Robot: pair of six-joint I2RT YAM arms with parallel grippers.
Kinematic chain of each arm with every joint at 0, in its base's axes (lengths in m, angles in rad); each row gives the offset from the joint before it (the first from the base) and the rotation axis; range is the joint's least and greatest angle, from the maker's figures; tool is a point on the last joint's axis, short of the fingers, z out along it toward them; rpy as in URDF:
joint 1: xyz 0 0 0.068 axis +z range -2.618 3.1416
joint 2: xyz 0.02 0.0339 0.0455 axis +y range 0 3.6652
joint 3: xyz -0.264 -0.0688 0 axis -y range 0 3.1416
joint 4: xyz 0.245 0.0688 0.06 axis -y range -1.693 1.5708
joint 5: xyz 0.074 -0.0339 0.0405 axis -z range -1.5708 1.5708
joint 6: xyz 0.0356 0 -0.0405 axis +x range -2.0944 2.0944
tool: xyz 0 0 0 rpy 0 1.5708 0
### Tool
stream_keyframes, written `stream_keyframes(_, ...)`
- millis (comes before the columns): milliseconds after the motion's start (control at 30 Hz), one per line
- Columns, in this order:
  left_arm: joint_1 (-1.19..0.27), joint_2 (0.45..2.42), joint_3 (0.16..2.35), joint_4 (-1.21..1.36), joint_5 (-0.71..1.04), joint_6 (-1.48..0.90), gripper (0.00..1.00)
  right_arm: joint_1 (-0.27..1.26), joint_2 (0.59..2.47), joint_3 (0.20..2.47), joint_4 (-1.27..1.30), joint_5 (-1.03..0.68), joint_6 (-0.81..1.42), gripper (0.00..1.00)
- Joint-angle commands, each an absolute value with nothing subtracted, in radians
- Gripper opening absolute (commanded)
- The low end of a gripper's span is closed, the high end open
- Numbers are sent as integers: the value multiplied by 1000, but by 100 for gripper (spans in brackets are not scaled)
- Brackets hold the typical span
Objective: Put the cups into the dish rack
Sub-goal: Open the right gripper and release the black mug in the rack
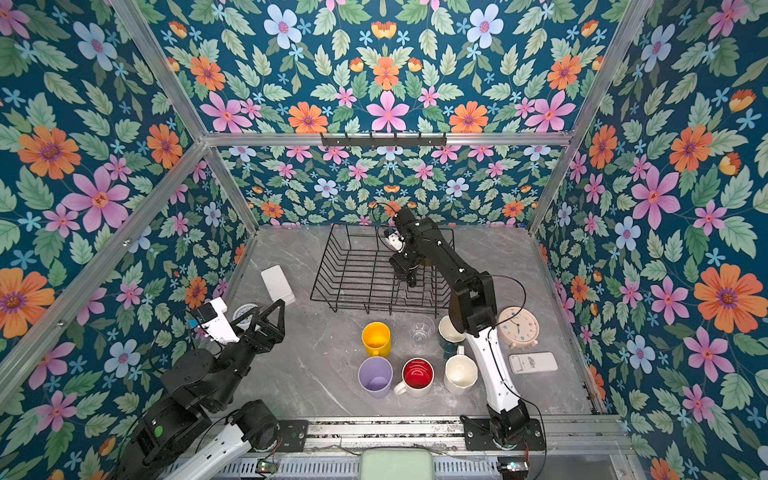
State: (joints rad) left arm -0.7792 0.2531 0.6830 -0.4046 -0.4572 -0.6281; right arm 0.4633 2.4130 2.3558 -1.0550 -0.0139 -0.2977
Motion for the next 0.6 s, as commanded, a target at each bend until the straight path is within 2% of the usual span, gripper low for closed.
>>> stream_keyframes(0, -778, 248, 680, -401, -465, -635, 100, 468, 2402, 2353, -1054, -21, -279, 76)
stream_keyframes(300, -779, 230, 679, -411, -467, -640, 100, 470, 2396, 2356, -1062, -36, -270, 89)
stream_keyframes(567, -779, 227, 680, -412, -467, -641, 100, 471, 2372, 2356, -1055, -33, -256, 94)
